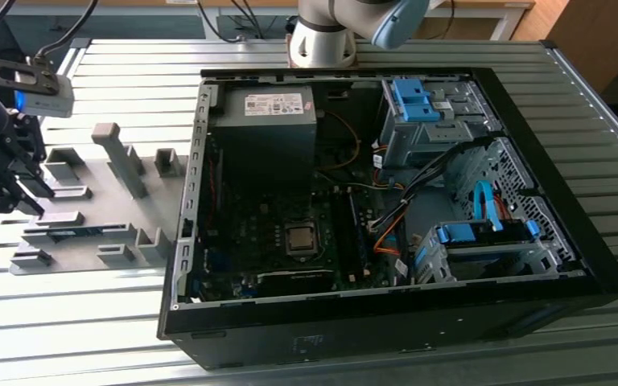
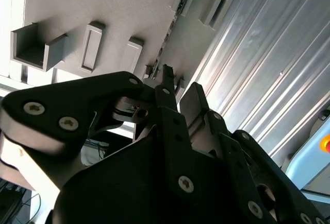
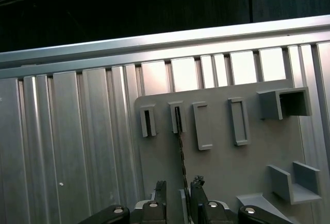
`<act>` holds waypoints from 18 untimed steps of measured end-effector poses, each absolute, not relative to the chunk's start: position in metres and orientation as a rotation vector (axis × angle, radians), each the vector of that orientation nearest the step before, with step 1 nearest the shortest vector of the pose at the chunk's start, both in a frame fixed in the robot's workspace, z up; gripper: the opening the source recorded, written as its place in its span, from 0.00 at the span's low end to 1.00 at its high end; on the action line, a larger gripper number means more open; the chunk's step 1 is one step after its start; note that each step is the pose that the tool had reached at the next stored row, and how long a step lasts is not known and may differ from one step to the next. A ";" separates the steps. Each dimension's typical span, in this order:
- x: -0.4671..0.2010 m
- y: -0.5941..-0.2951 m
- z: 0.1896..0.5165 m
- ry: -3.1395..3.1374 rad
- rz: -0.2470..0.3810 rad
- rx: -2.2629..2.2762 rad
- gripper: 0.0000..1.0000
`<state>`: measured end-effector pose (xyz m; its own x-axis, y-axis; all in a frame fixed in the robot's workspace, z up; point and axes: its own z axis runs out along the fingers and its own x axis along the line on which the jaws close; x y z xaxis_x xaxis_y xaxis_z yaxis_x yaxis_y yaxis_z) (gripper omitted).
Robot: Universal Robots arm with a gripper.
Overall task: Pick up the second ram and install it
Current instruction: 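Pick up the second ram and move it above second insertion slot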
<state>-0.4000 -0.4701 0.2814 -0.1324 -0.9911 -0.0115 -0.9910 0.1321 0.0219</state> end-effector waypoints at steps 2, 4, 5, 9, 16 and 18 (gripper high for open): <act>-0.400 -0.470 0.281 -2.359 -0.038 2.065 0.33; -0.400 -0.470 0.279 -2.359 -0.038 2.066 0.33; -0.400 -0.470 0.278 -2.359 -0.038 2.065 0.33; -0.400 -0.470 0.271 -2.358 -0.038 2.066 0.33; -0.401 -0.471 0.259 -2.310 -0.038 2.119 0.33; -0.401 -0.471 0.258 -2.309 -0.035 2.118 0.33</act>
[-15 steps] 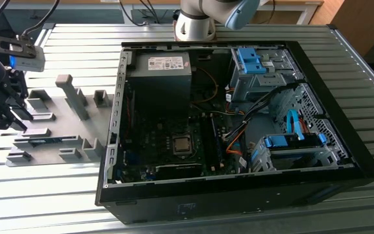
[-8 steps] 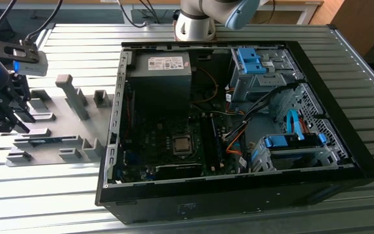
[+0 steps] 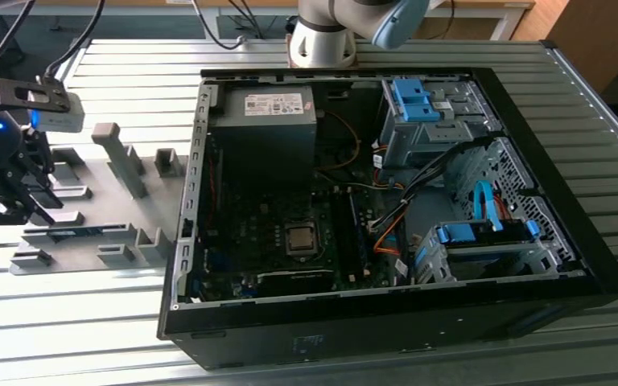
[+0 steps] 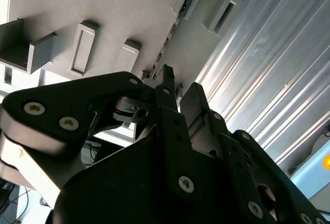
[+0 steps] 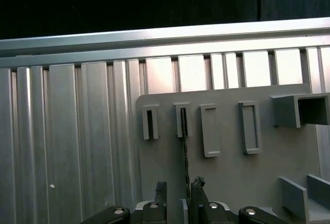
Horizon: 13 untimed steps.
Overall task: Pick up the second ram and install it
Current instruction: 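Pick up the second ram and move it above second insertion slot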
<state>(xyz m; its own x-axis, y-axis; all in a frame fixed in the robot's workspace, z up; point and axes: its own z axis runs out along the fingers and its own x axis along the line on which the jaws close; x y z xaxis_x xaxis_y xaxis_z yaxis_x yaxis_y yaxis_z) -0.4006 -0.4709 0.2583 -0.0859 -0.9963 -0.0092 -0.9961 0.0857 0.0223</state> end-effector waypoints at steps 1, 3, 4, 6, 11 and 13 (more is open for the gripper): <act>-0.401 -0.471 0.258 -2.308 -0.034 2.118 0.33; -0.401 -0.471 0.258 -2.308 -0.034 2.118 0.33; -0.401 -0.471 0.258 -2.308 -0.033 2.118 0.33; -0.401 -0.471 0.258 -2.308 -0.033 2.117 0.33; -0.401 -0.471 0.256 -2.307 -0.032 2.117 0.39; -0.401 -0.471 0.254 -2.305 -0.027 2.115 0.46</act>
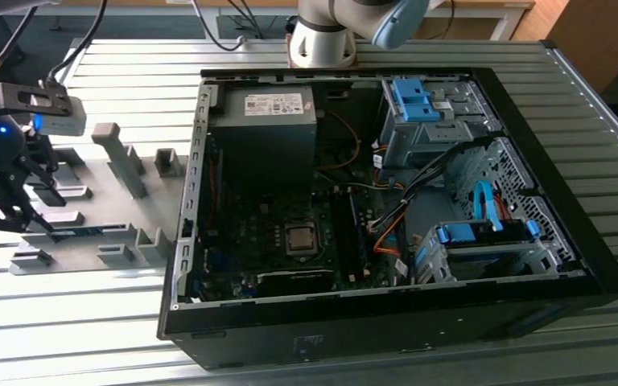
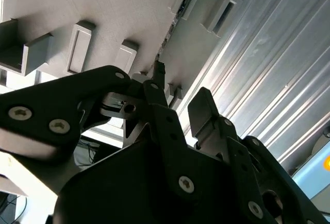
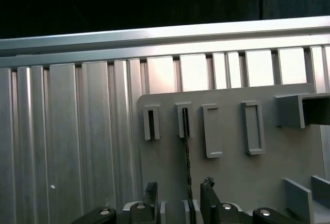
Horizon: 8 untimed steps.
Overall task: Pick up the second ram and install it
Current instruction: 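Pick up the second ram and move it above second insertion slot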
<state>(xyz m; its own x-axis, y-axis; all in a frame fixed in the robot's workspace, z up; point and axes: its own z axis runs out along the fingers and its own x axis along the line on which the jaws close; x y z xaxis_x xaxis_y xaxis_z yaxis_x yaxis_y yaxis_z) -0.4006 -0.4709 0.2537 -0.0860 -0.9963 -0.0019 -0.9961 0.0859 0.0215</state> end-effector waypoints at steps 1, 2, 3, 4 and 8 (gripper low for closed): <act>-0.401 -0.471 0.252 -2.305 -0.025 2.114 0.46; -0.401 -0.471 0.250 -2.304 -0.024 2.114 0.46; -0.401 -0.471 0.248 -2.303 -0.025 2.113 0.46; -0.401 -0.471 0.247 -2.303 -0.026 2.113 0.46; -0.404 -0.471 0.240 -2.302 -0.028 2.112 0.46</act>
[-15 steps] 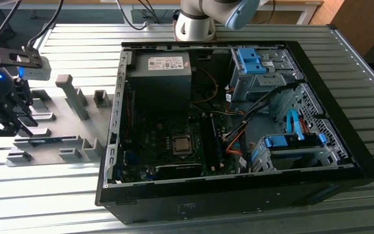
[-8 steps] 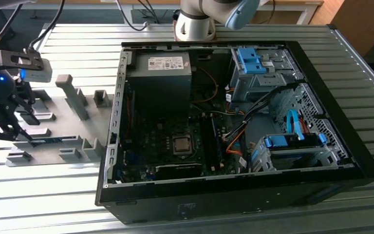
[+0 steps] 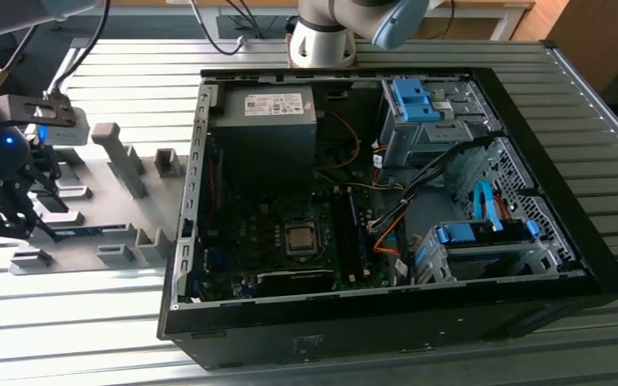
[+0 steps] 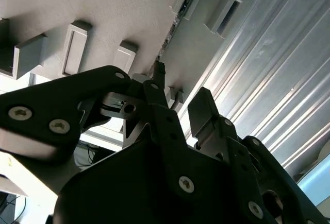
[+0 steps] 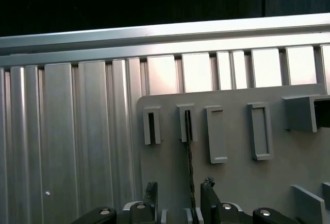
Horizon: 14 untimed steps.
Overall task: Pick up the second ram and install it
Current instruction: 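Pick up the second ram and move it above second insertion slot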
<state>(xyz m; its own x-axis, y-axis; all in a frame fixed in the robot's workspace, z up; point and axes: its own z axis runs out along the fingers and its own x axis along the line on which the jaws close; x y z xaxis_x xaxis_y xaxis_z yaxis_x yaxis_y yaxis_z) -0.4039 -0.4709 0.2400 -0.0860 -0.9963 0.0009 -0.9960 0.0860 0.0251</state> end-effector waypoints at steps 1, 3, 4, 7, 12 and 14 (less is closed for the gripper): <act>-0.406 -0.471 0.239 -2.301 -0.028 2.113 0.46; -0.407 -0.471 0.236 -2.299 -0.028 2.116 0.46; -0.407 -0.471 0.235 -2.296 -0.028 2.119 0.46; -0.407 -0.470 0.233 -2.268 -0.027 2.148 0.46; -0.407 -0.470 0.233 -2.266 -0.027 2.151 0.46; -0.407 -0.470 0.233 -2.266 -0.027 2.151 0.46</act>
<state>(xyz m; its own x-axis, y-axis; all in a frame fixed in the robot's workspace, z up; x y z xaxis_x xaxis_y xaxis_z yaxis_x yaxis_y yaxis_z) -0.4075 -0.4704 0.2326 -0.0521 -0.9986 0.0007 -0.9983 0.0521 0.0249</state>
